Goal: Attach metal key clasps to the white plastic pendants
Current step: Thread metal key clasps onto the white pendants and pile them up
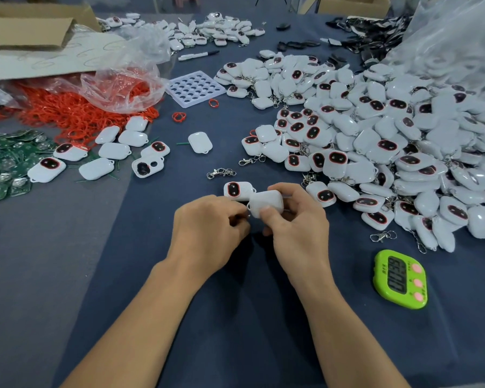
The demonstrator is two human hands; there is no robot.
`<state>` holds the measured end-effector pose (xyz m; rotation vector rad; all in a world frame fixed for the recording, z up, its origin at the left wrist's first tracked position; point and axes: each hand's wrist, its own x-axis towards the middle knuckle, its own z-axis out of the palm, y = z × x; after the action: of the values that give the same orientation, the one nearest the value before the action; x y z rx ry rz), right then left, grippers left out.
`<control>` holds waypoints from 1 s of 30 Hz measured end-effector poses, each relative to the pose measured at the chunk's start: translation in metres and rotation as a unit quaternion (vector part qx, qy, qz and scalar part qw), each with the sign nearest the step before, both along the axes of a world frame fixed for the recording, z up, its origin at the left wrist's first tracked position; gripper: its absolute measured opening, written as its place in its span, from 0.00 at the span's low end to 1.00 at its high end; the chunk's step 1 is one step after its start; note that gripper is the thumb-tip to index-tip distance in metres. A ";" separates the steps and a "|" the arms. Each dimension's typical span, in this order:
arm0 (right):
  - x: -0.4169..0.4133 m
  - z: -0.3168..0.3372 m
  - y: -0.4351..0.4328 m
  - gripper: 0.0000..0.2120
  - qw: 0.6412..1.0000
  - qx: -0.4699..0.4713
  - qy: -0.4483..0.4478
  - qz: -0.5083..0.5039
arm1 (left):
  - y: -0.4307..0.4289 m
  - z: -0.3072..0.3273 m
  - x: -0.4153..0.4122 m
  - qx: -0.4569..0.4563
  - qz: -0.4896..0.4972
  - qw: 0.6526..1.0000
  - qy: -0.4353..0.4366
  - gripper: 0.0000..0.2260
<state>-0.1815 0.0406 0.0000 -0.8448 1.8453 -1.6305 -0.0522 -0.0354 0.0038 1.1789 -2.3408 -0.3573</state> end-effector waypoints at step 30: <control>0.003 0.002 0.008 0.13 0.988 0.015 0.130 0.088 | 0.005 -0.004 0.000 -0.012 -0.007 1.000 0.011 0.04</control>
<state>-0.1784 0.0487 0.0019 -1.2193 1.8992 -1.4357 -0.0517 -0.0307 0.0001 1.1416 -2.3301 -0.3443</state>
